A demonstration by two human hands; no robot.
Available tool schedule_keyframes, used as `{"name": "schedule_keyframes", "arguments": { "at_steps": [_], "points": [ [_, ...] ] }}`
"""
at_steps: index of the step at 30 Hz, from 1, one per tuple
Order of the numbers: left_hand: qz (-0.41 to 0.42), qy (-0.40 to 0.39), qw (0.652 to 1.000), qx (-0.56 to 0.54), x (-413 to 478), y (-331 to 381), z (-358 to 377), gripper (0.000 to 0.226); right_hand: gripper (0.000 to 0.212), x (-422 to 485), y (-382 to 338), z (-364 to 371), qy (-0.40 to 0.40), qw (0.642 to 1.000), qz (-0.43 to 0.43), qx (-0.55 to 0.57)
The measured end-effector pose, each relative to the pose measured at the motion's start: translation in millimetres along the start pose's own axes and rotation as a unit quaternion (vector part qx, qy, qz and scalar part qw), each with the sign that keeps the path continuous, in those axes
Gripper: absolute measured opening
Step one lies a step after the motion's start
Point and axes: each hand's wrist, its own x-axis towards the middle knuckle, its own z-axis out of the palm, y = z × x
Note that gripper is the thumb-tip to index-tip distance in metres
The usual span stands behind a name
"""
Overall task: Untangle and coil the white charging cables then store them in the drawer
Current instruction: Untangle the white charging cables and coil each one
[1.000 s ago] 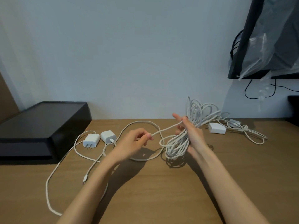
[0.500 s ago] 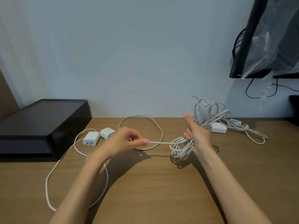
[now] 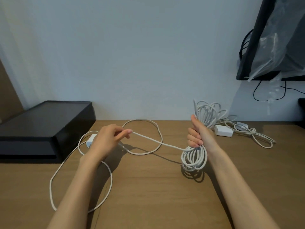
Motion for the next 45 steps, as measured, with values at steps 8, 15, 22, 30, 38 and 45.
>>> {"name": "schedule_keyframes", "arguments": {
  "at_steps": [8,15,22,30,38,45],
  "points": [
    [-0.056,0.101,0.989,-0.089,4,2,0,0.021,0.045,-7,-4,5,0.027,0.994,0.070,-0.073],
    [0.066,0.114,0.976,-0.171,-2,37,-5,0.015,0.036,-9,-7,6,0.023,0.990,0.101,-0.095],
    [0.146,0.001,0.980,-0.133,-9,56,13,0.020,0.032,-15,-7,17,-0.061,0.981,0.143,-0.118],
    [0.237,-0.006,0.971,-0.029,-5,49,24,0.022,0.047,-23,-2,32,-0.124,0.957,0.190,-0.181],
    [0.166,0.071,0.982,-0.056,-3,46,15,0.026,0.028,-20,-5,22,-0.114,0.967,0.152,-0.172],
    [0.103,0.083,0.972,-0.195,-8,66,14,0.011,0.021,-20,1,25,-0.132,0.951,0.131,-0.249]
  ]
}}
